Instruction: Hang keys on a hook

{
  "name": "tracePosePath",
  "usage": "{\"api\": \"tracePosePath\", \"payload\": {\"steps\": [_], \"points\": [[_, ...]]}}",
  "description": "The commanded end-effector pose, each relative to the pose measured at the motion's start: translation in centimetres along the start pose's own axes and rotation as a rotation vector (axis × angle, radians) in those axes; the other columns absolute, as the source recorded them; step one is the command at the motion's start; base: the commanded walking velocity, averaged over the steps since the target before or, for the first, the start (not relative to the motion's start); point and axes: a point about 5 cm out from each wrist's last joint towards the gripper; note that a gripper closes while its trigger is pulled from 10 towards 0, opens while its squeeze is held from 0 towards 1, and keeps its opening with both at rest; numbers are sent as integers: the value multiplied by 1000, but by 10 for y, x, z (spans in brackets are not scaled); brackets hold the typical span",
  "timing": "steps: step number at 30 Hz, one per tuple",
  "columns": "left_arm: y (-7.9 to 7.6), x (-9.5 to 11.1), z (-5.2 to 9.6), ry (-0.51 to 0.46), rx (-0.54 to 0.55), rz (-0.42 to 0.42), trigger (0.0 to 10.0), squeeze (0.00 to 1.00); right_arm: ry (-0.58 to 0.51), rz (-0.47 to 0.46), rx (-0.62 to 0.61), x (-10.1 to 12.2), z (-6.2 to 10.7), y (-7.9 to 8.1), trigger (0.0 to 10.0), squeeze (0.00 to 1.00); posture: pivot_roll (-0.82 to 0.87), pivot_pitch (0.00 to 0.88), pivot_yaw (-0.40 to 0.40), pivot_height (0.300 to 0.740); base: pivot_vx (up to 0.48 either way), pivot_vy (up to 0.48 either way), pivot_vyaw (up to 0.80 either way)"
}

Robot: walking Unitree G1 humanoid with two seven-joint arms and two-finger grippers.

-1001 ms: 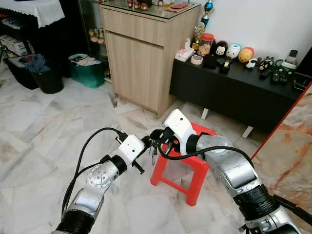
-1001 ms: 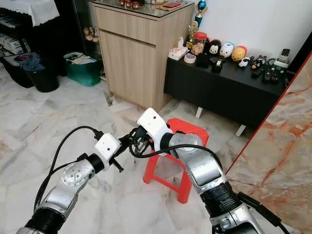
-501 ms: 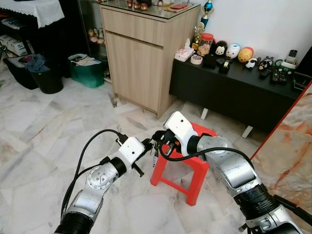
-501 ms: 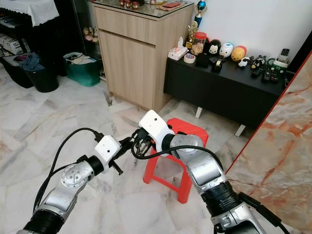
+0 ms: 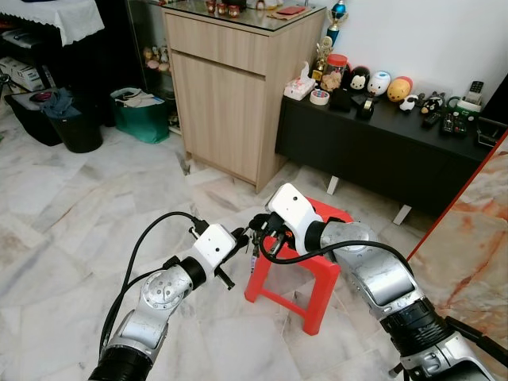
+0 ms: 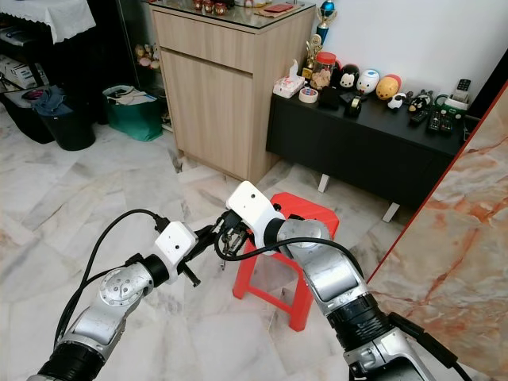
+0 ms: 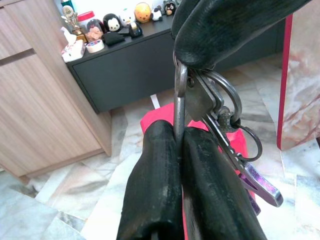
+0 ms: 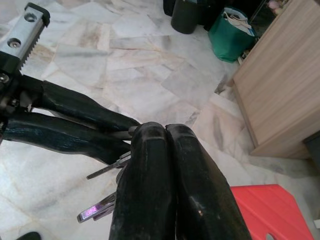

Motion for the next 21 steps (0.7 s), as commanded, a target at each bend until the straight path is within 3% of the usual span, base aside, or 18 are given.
{"api": "tracePosePath", "payload": {"steps": [1, 21], "points": [[5, 10, 0, -45, 12, -19, 0, 0, 83, 9, -121, -14, 10, -22, 10000, 0, 79, 0, -100, 740, 0, 0, 0], [6, 8, 1, -29, 7, -34, 0, 0, 134, 31, -177, -21, 15, -32, 10000, 0, 80, 0, -97, 740, 0, 0, 0]]}}
Point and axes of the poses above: a point about 5 cm out from each wrist's last joint towards the gripper, its own z axis pointing back from the gripper into the wrist, its own x axis along the axis of the wrist's last joint, y = z × x, and after that the axes turned 10 degrees about -z, right-handed
